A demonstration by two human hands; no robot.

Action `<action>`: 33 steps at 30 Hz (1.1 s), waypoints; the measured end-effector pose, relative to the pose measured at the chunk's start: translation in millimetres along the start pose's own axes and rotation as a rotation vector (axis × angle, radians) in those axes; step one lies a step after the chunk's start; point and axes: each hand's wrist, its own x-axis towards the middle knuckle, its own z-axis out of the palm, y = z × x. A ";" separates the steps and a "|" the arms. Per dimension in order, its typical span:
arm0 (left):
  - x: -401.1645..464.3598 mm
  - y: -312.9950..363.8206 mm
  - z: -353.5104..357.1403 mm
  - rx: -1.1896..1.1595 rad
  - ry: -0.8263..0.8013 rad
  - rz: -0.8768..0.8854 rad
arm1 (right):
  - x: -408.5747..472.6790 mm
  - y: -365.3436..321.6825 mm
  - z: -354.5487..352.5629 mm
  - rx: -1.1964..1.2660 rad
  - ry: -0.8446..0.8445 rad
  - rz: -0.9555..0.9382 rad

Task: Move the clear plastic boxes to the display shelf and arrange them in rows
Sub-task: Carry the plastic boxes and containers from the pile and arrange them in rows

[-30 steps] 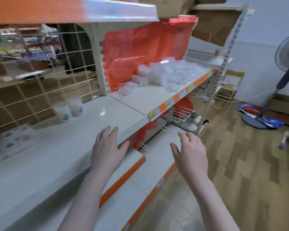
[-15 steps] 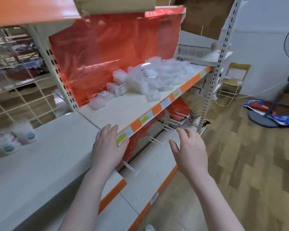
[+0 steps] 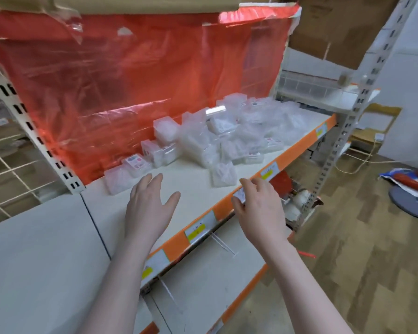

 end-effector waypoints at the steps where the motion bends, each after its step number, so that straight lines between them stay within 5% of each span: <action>1: 5.0 -2.0 1.3 0.009 0.013 -0.027 | 8.3 1.3 7.4 0.020 -0.018 -0.015; 20: -20.8 66.7 69.0 0.104 0.283 -0.669 | 93.5 58.8 85.7 0.287 -0.428 -0.378; 33: -23.2 74.1 63.4 0.110 0.316 -0.702 | 98.4 52.8 87.9 0.464 -0.678 -0.431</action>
